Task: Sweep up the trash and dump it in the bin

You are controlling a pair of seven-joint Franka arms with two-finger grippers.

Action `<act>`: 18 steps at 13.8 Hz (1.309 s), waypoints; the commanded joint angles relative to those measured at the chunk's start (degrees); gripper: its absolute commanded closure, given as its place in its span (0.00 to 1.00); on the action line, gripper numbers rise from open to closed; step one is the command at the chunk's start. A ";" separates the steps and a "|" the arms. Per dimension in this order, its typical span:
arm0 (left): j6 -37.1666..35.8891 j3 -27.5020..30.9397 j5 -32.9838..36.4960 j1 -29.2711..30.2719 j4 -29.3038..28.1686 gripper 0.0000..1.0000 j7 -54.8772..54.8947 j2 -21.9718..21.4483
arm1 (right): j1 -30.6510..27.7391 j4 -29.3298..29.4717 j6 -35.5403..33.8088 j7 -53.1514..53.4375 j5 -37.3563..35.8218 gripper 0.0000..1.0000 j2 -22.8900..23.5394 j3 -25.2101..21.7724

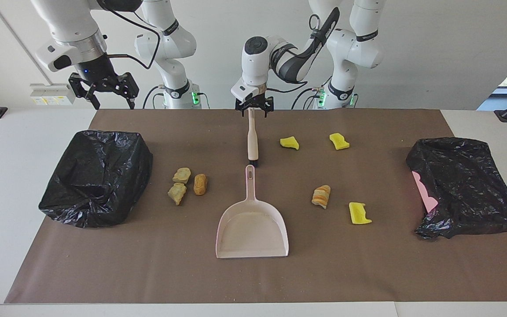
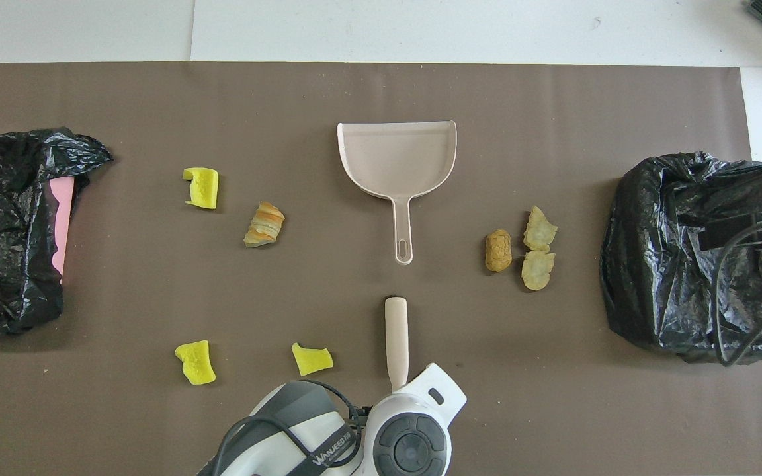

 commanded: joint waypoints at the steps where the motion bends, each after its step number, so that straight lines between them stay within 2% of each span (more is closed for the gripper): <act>1: 2.35 0.79 0.11 -1.15 -1.09 0.10 -0.10 1.31 | -0.25 -1.66 1.31 -1.64 0.87 0.00 -1.26 0.06; 3: 1.74 0.79 0.11 -1.76 -1.35 0.11 -0.28 1.57 | -0.25 -1.66 1.31 -1.64 0.87 0.00 -1.26 0.06; 4: 1.30 0.79 0.11 -1.85 -1.18 0.20 -0.45 1.57 | -0.25 -1.66 1.31 -1.64 0.87 0.00 -1.26 0.06; 5: 1.21 0.79 0.11 -1.85 -1.18 0.39 -0.45 1.57 | -0.25 -1.66 1.31 -1.64 0.87 0.00 -1.26 0.06; 7: 1.21 0.79 0.11 -2.20 -1.27 0.54 -0.54 1.49 | -0.25 -1.66 1.31 -1.64 0.87 0.00 -1.26 0.06; 10: -2.39 0.87 0.11 -3.00 -0.83 0.93 -0.11 0.61 | -0.25 -1.66 1.31 -1.64 0.87 0.00 -1.26 0.06; 11: -2.57 0.87 0.11 -2.73 -0.65 0.97 -0.10 0.52 | -0.25 -1.66 1.31 -1.64 0.87 0.00 -1.26 0.15; 13: -4.93 1.05 0.11 -2.47 -0.65 0.98 0.68 -0.96 | -0.25 -1.66 1.31 -1.64 0.87 0.00 -1.26 0.06; 15: -11.41 1.22 0.11 -0.81 -0.74 1.00 11.34 -4.56 | -0.25 -1.66 1.31 -1.64 0.87 0.00 -1.26 0.06; 18: -19.25 1.22 0.11 1.13 -1.44 1.00 27.72 -7.21 | -0.17 -1.66 1.57 -1.47 0.87 0.00 -0.65 0.32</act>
